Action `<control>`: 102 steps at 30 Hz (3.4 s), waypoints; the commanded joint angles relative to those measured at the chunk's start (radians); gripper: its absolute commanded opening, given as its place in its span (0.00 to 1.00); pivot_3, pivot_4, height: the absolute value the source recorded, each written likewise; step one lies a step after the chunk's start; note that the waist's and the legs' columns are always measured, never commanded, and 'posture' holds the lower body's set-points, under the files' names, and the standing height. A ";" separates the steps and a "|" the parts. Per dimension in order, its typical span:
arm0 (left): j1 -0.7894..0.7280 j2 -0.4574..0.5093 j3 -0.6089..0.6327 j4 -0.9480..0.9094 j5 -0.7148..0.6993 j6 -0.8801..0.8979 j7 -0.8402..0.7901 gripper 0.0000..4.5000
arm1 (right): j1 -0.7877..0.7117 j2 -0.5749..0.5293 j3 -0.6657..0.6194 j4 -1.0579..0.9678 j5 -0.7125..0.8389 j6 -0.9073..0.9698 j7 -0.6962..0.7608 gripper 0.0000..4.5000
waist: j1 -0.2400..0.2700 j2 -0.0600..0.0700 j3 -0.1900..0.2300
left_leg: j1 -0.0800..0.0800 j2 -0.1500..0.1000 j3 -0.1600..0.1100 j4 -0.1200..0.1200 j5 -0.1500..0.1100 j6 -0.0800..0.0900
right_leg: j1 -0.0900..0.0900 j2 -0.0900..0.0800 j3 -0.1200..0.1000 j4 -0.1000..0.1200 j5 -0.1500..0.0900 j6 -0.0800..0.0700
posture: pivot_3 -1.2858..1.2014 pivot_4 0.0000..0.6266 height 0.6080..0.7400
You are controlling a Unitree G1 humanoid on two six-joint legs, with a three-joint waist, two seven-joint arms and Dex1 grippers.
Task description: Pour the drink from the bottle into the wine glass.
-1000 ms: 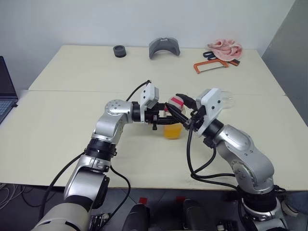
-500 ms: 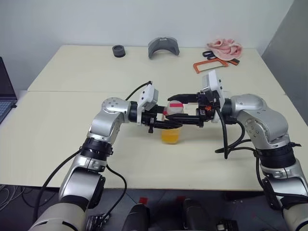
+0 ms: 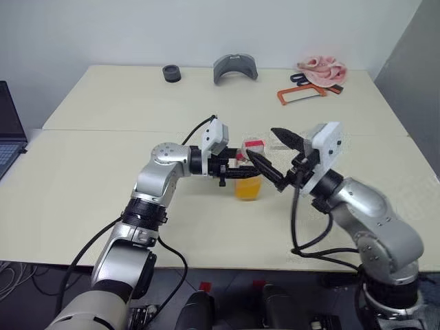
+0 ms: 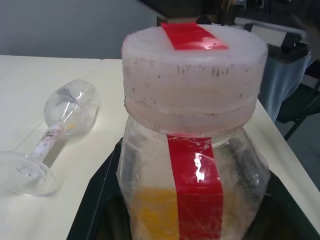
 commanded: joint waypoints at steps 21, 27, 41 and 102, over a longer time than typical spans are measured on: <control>-0.081 -0.042 -0.004 0.094 0.053 -0.110 -0.029 0.40 | -0.002 0.142 0.130 0.003 -0.162 0.018 -0.189 0.87 | -0.010 0.000 0.000 | 0.000 -0.001 0.000 0.000 0.000 0.000 | 0.000 0.000 0.000 0.000 0.000 0.000 | 0.52 0.24 1.00; -0.079 -0.041 -0.004 0.096 0.057 -0.116 -0.031 0.40 | 0.009 0.150 0.117 0.006 -0.169 0.012 -0.187 0.74 | -0.010 0.000 0.000 | 0.000 -0.001 0.000 0.000 0.000 0.000 | 0.000 0.000 0.000 0.000 0.000 0.000 | 0.52 0.24 1.00; -0.090 -0.026 -0.005 0.096 0.044 -0.108 -0.074 0.40 | -0.013 0.028 0.108 0.087 -0.027 -0.065 0.131 0.41 | -0.011 0.000 0.000 | 0.000 -0.001 0.000 0.000 0.000 0.000 | 0.000 0.000 0.000 0.000 0.000 0.000 | 0.52 0.24 1.00; -0.085 -0.007 0.020 0.083 0.016 -0.092 -0.105 0.40 | -0.058 -0.230 -0.065 0.129 -0.032 -0.043 0.132 1.00 | -0.011 0.000 0.000 | 0.000 -0.001 -0.001 0.000 0.000 0.001 | 0.001 -0.001 -0.001 0.000 0.000 0.000 | 0.52 0.24 1.00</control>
